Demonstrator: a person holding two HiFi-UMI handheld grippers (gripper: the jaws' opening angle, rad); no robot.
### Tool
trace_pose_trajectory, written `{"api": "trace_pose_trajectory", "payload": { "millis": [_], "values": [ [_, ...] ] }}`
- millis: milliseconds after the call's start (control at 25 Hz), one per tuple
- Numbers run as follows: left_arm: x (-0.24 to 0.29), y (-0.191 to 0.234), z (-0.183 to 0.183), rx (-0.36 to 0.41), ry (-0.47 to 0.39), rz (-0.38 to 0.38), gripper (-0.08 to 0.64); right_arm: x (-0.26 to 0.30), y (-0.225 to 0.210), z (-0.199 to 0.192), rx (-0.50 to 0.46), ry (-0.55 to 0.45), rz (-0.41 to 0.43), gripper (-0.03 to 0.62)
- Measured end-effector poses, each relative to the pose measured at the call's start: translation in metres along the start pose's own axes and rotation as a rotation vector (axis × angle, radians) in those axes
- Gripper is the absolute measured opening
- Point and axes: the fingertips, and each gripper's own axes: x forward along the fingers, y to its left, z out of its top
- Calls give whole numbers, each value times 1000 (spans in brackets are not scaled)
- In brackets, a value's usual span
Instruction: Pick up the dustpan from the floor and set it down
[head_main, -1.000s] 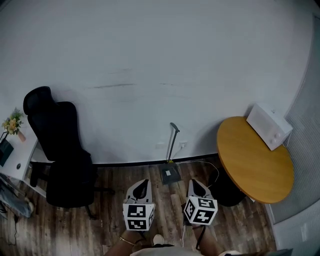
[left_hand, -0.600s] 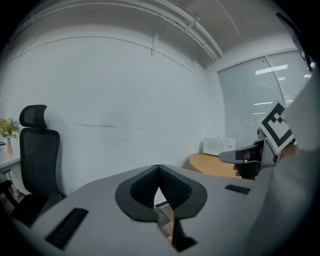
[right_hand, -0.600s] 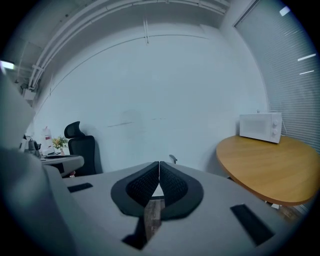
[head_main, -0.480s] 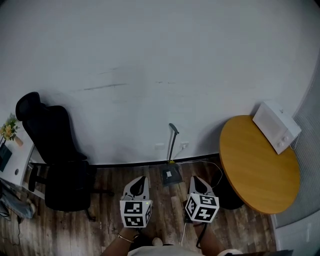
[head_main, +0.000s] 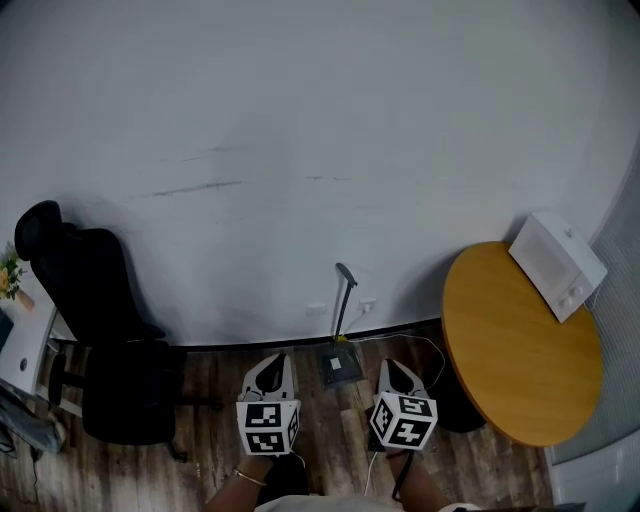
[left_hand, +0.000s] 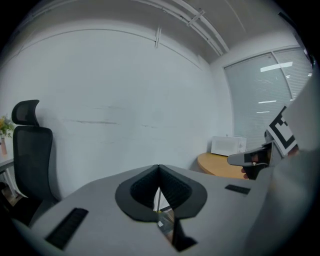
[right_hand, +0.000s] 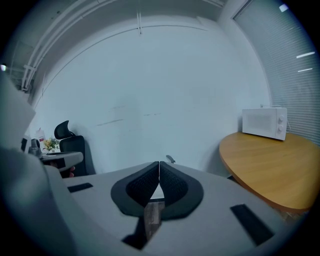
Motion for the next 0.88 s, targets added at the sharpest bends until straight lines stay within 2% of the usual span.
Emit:
{"api": "trace_pose_trajectory", "payload": {
  "millis": [320,680,880],
  "values": [
    [71,45,21,-33,-7,1,8,73,10,39,-18,-5,-21,32],
    [149,93,41,2,4,-13,8,160,19,65,6,7,-55,32],
    [184,109,41,6,23,-10,9,189,17,75,2,13,-67,32]
  ]
}}
